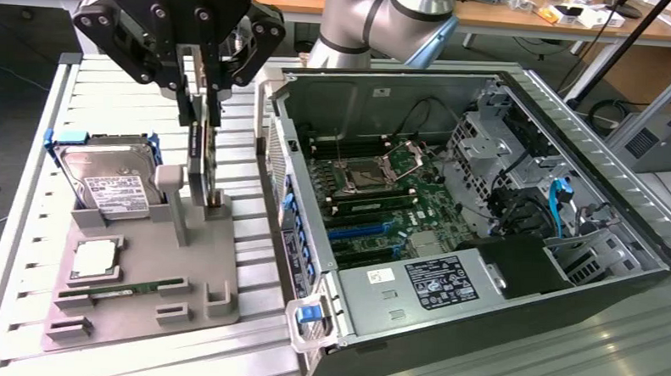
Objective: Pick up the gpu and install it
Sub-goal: 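Pick up the gpu and move the gpu toward the slot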
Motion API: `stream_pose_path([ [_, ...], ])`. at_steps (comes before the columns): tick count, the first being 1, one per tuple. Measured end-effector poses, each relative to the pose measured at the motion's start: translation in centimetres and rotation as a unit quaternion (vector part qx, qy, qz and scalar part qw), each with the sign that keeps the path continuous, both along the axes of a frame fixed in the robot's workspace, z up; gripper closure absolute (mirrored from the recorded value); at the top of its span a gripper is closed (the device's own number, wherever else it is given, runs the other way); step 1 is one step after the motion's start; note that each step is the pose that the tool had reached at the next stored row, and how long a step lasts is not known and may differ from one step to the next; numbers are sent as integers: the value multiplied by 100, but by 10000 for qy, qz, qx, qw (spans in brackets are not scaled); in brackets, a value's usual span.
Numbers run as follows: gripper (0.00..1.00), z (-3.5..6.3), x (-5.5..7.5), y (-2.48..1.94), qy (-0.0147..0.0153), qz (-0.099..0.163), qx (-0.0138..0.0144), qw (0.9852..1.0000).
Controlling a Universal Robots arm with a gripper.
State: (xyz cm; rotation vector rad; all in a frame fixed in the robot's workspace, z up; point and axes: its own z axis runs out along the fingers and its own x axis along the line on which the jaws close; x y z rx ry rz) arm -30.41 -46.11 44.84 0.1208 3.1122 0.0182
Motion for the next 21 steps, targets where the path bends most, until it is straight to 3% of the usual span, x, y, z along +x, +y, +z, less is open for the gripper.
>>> stream_pose_path([
  [21,73,250,0,0,0,0,0,10000],
])
